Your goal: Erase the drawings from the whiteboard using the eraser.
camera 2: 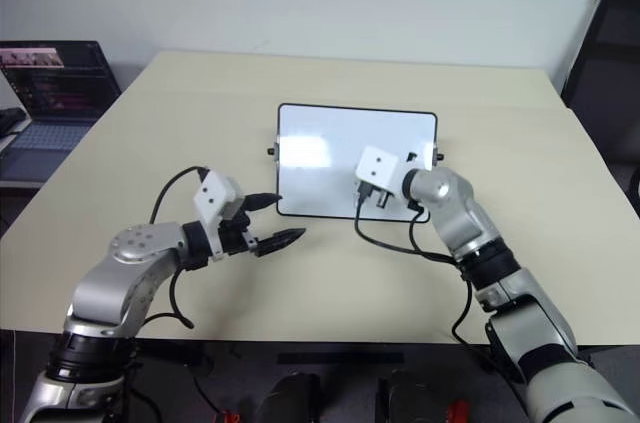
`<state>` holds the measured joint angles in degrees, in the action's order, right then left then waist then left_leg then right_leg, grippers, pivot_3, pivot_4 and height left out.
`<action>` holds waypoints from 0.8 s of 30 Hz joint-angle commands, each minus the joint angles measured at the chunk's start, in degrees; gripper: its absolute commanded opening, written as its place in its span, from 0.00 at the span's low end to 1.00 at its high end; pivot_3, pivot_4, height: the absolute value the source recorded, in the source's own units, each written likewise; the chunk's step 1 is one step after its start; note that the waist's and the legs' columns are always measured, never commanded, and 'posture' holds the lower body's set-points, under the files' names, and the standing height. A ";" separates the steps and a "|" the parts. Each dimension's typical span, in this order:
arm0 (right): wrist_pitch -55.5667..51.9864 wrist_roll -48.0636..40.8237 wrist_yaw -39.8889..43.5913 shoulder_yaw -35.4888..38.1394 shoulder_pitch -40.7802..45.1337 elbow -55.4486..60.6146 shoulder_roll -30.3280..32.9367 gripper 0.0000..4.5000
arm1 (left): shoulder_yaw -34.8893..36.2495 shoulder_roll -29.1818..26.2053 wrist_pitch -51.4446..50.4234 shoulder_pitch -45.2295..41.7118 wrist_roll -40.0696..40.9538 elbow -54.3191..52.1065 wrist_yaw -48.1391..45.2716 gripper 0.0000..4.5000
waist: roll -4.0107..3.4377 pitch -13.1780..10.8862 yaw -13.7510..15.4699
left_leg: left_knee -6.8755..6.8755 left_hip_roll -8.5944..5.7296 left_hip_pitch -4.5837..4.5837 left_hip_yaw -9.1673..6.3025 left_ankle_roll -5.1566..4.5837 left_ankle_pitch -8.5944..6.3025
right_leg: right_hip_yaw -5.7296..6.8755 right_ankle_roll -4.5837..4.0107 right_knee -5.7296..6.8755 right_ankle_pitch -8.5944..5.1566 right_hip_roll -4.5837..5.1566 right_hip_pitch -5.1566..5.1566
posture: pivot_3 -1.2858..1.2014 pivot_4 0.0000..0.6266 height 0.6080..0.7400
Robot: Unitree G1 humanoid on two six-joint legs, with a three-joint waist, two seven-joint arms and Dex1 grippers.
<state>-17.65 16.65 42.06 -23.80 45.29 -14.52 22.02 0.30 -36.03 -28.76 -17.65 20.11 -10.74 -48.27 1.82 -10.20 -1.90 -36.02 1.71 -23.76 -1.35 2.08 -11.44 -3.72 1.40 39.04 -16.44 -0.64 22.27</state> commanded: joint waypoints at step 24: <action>0.35 2.64 -7.26 2.20 2.12 -2.96 0.07 0.22 | 0.61 -0.32 -1.06 1.13 1.04 -3.85 -0.29 1.00 | -0.01 -0.01 -0.09 | 0.03 0.01 0.00 0.02 -0.03 0.03 | -0.03 0.10 -0.04 0.01 0.00 0.03 | 0.52 0.24 1.00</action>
<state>-16.56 17.60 37.43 -24.34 46.03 -15.78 21.01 0.24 -36.05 -30.54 -16.40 20.26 -12.79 -48.28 1.81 -10.21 -1.99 -35.99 1.72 -23.76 -1.34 2.05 -11.40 -3.76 1.50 39.00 -16.43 -0.64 22.30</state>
